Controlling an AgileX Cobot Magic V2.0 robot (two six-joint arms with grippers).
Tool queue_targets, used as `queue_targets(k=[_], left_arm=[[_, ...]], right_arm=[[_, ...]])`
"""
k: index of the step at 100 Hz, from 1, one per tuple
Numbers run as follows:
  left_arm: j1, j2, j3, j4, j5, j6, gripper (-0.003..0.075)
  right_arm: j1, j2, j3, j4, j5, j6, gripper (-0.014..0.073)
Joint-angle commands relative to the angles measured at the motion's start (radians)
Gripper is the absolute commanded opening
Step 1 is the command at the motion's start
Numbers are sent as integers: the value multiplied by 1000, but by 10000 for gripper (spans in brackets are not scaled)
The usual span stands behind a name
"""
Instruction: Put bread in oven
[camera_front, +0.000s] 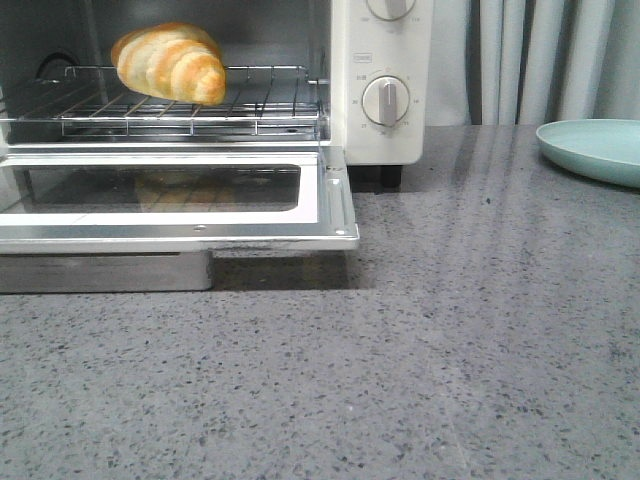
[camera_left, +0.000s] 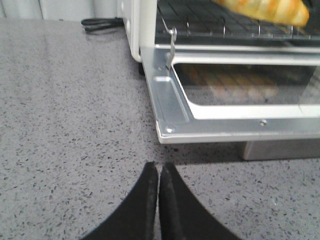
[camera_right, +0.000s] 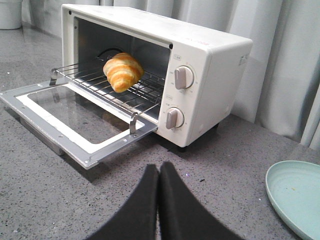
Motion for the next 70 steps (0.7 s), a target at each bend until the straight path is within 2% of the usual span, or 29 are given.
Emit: queue_targets(k=[1,12,70], left_arm=[[5,-29,23,-28,-50,4,-21],[5,-29,23,-28,-4,4,-21],[5,-29,23,-29,-6,4,-21]], right_arm=[[-2,22,-21,-39,-69,0,-48],[-2,22,-21,-39,-69,0,-48],[-2,22,-21,-39,-69,0,-48]])
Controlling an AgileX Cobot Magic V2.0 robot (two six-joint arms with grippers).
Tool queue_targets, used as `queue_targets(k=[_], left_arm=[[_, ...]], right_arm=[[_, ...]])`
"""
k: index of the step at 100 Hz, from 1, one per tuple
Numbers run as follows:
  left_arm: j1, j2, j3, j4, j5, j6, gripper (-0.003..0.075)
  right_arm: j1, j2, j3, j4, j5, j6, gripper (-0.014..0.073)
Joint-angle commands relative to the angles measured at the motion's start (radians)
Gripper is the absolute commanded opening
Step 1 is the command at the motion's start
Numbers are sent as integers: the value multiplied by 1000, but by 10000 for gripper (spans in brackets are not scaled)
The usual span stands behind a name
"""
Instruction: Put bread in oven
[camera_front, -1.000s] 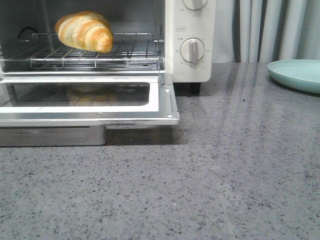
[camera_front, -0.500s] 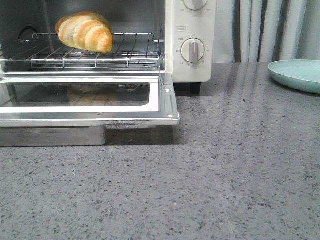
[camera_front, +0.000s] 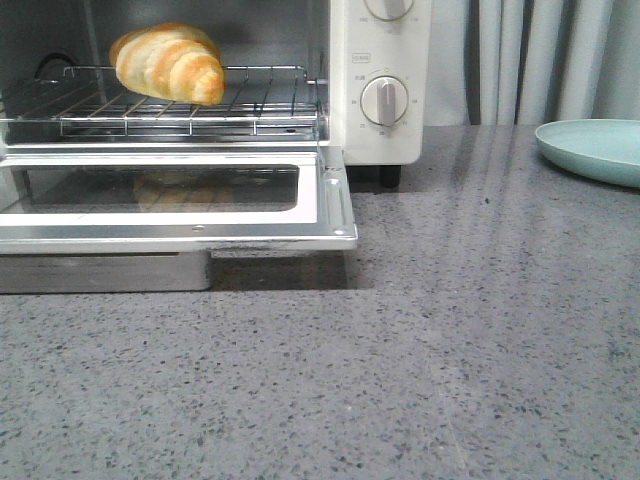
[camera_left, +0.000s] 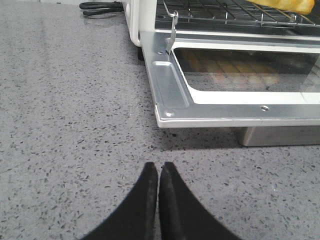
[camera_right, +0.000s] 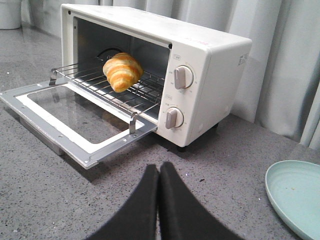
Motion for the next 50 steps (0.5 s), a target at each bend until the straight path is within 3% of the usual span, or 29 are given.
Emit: queue_targets(k=[1,39,50], left_arm=[[0,-29,23,-14,-51,-2,-21],[0,-29,23,-14,-51,-2,-21],[0,-29,23,-14,-51,-2,-21]], right_arm=[[-2,22,-21,-39,-69,0,-48],[-2,22,-15,-44,-18,1,-48],[-4,22,22,-158,37,1,-48]])
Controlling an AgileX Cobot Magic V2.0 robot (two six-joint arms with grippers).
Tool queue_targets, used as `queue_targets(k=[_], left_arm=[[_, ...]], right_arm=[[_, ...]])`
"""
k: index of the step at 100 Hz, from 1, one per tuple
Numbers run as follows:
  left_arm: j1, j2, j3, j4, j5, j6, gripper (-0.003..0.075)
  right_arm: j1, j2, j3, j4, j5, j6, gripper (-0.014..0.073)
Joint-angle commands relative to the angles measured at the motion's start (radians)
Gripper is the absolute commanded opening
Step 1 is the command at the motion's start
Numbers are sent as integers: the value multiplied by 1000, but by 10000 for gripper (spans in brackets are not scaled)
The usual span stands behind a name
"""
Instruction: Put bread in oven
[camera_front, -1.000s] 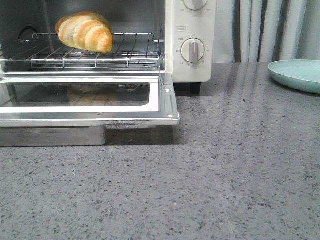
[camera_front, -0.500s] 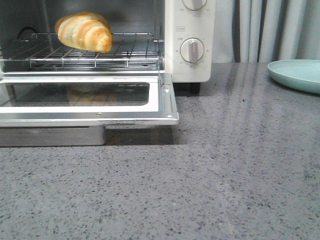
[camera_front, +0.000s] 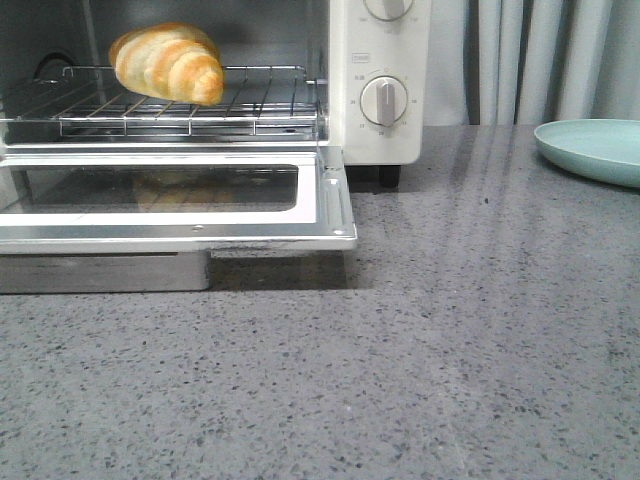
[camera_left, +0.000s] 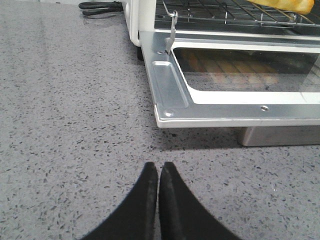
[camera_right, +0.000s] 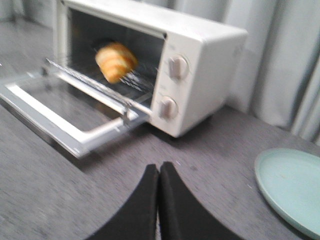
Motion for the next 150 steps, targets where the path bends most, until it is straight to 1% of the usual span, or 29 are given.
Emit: queue_targets(k=[1,5,11,19,29,35,47,54,61,66,73,83,102,115,123,150], left_arm=[[0,-29,23,-14,-51,-2,-21],[0,-29,23,-14,-51,-2,-21],[0,-29,23,-14,-51,-2,-21],[0,-29,23,-14,-51,-2,-21],[0,-29,23,-14,-51,-2,-21],[0,-29,23,-14,-51,-2,-21],[0,-29,23,-14,-51,-2,-21],[0,-29,23,-14,-51,-2,-21],[0,-29,23,-14,-51,-2,-21],[0,-29,23,-14,-51,-2,-21],[0,-29,23,-14,-51,-2,-21],[0,-29,23,-14,-51,-2,-21],[0,-29,23,-14,-51,-2,-21],[0,-29,23,-14,-51,-2,-21],[0,-29,23,-14,-51,-2,-21],[0,-29,23,-15,-51,-2,-21]], right_arm=[[-4,22,10,-124,-37,1,-48],[-11,22,38,-154,-99,23,-48],[-40,22,76,-150,-183,58,-48],[-106,22,134,-61,-273,74,-48],[-253,24,216,98,-361,63,-48],[-344,28,286,186,-453,41,-48],[-530,28,431,290,-653,-17,-48],[-621,28,494,362,-710,-63,-48],[-688,28,486,415,-618,-92,-48],[-733,26,492,425,-600,-91,-48],[-776,22,492,445,-548,-91,-48],[-811,22,492,457,-471,-91,-48],[-822,2,493,459,-466,-88,-48],[-822,-69,493,459,-430,-88,-48],[-822,-121,493,455,-434,-88,-48],[-824,-117,493,455,-443,-88,-48]])
